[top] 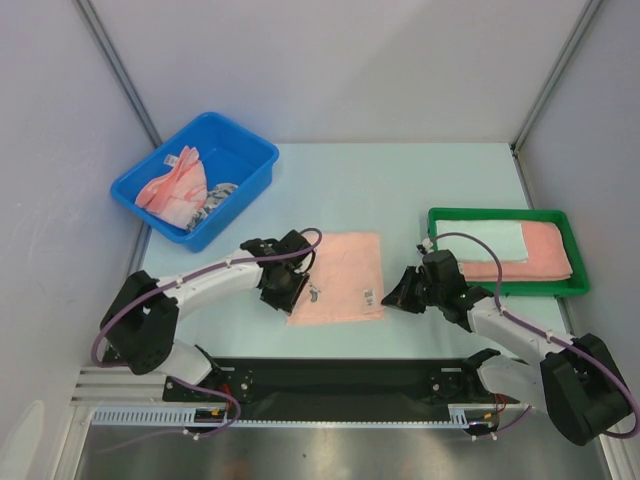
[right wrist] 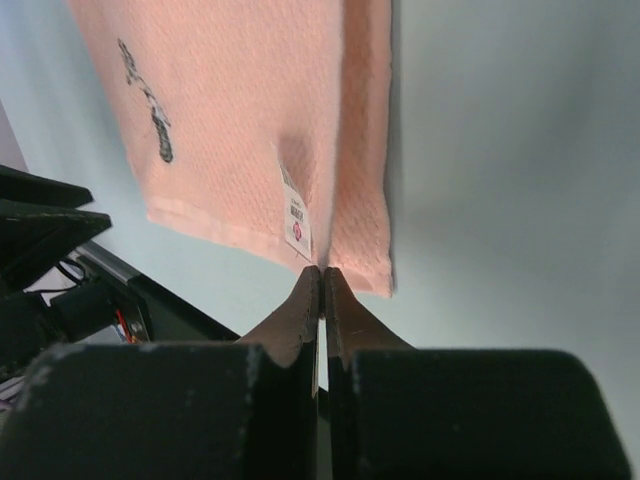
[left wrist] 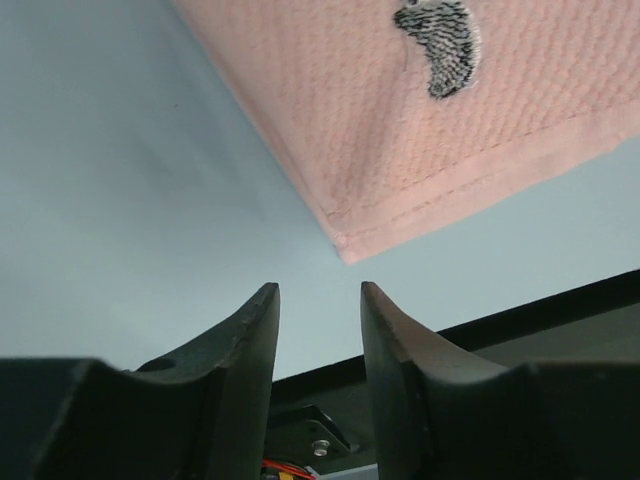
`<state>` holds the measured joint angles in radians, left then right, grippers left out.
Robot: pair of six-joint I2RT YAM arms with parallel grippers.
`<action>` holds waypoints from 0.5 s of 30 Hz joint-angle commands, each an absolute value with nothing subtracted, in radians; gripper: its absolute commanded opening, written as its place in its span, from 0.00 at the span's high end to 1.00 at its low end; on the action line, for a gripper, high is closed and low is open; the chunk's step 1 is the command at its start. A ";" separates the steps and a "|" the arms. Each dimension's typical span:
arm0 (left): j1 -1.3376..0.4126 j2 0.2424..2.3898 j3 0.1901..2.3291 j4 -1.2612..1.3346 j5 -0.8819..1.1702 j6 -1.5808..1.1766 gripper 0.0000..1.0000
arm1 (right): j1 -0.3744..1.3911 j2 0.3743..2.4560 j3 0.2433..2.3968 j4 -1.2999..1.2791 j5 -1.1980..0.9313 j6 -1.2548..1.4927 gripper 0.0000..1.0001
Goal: Fold and stack the towels
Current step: Fold the towel
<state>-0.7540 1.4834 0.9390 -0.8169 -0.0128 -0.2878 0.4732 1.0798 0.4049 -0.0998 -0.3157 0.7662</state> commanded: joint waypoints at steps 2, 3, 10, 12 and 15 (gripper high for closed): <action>-0.758 1.382 0.963 -0.848 -0.114 -0.411 0.55 | 0.485 1.077 0.371 -0.094 -0.308 0.753 0.97; -0.756 1.365 0.941 -0.804 -0.107 -0.429 0.53 | 0.485 1.078 0.367 -0.097 -0.301 0.753 0.97; -0.720 1.339 0.790 -0.566 -0.008 -0.561 0.61 | 0.485 1.078 0.357 -0.091 -0.301 0.750 0.97; -0.706 1.353 0.760 -0.525 0.032 -0.577 0.70 | 0.485 1.077 0.356 -0.092 -0.302 0.746 0.97; -0.686 1.355 0.733 -0.489 0.037 -0.609 0.72 | 0.485 1.068 0.353 -0.095 -0.299 0.744 0.98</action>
<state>-0.7048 1.3571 0.7532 -0.5941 0.0040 -0.5388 0.4812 1.0805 0.3607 -0.1032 -0.3111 0.7643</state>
